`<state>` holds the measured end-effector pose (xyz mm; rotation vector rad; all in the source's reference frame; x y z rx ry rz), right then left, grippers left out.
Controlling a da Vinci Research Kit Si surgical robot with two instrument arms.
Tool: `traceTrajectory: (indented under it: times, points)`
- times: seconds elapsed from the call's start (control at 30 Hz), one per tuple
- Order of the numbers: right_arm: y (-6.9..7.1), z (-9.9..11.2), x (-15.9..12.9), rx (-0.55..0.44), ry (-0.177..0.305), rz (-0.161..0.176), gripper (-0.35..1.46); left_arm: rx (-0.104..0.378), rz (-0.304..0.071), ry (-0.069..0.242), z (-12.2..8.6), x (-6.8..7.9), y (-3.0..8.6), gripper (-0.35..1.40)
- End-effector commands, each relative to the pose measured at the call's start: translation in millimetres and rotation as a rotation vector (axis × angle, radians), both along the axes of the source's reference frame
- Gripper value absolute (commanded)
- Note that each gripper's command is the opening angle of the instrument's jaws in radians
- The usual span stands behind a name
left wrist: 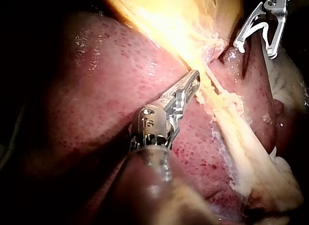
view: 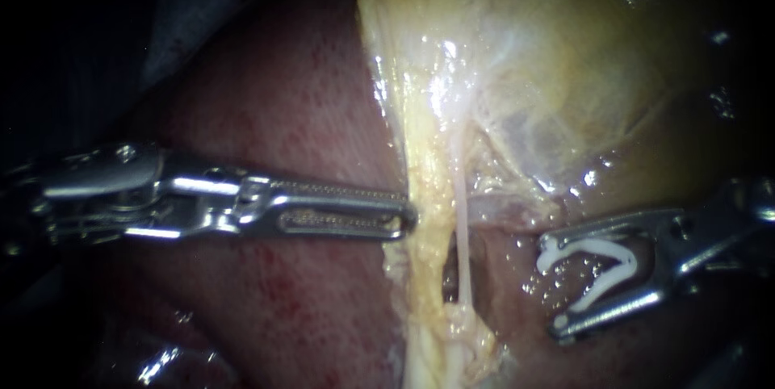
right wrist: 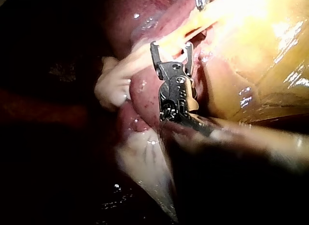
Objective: Clipping first clip left tube
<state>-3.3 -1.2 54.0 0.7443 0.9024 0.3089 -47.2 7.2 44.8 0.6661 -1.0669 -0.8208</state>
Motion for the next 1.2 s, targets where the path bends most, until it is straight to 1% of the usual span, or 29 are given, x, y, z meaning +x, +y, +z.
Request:
traceTrajectory:
  times: [0.03, 0.33, 0.47, 0.67, 0.83, 1.0, 1.07, 1.13, 1.2]
  points:
    - [0.0, 0.0, 0.0, 0.000, 0.000, 0.000, 0.56, 0.000, 0.000, 0.000, 0.0, 0.0, 0.0, -0.35]
    - [-0.1, -0.1, 0.4, 0.000, -0.001, 0.002, 0.56, 0.000, 0.003, -0.002, -0.8, 0.8, -0.7, -0.35]
    - [-0.2, -0.2, 0.8, 0.000, -0.002, 0.003, 0.56, 0.000, 0.005, 0.000, -1.4, 1.8, -1.0, -0.35]
    - [-0.4, -0.3, 2.3, -0.001, -0.006, 0.010, 0.56, -0.003, 0.005, 0.000, -2.4, 3.4, -2.0, -0.35]
    - [-0.6, -0.4, 3.8, -0.002, -0.010, 0.017, 0.56, -0.004, 0.000, 0.002, -3.2, 4.3, -2.2, -0.35]
    - [-1.0, 0.1, 5.3, -0.006, -0.016, 0.021, 0.56, -0.002, -0.002, 0.002, -3.8, 4.4, -1.9, -0.35]
    - [-1.3, 0.4, 5.8, -0.005, -0.015, 0.015, 0.56, -0.002, -0.003, 0.002, -4.1, 4.4, -2.0, -0.35]
    - [-1.8, 1.0, 6.2, 0.000, -0.013, 0.001, 0.56, -0.002, -0.003, 0.002, -4.3, 4.3, -2.2, -0.35]
    - [-2.3, 1.6, 6.6, -0.003, -0.012, -0.002, 0.56, -0.002, -0.005, 0.000, -4.5, 4.2, -2.3, -0.35]
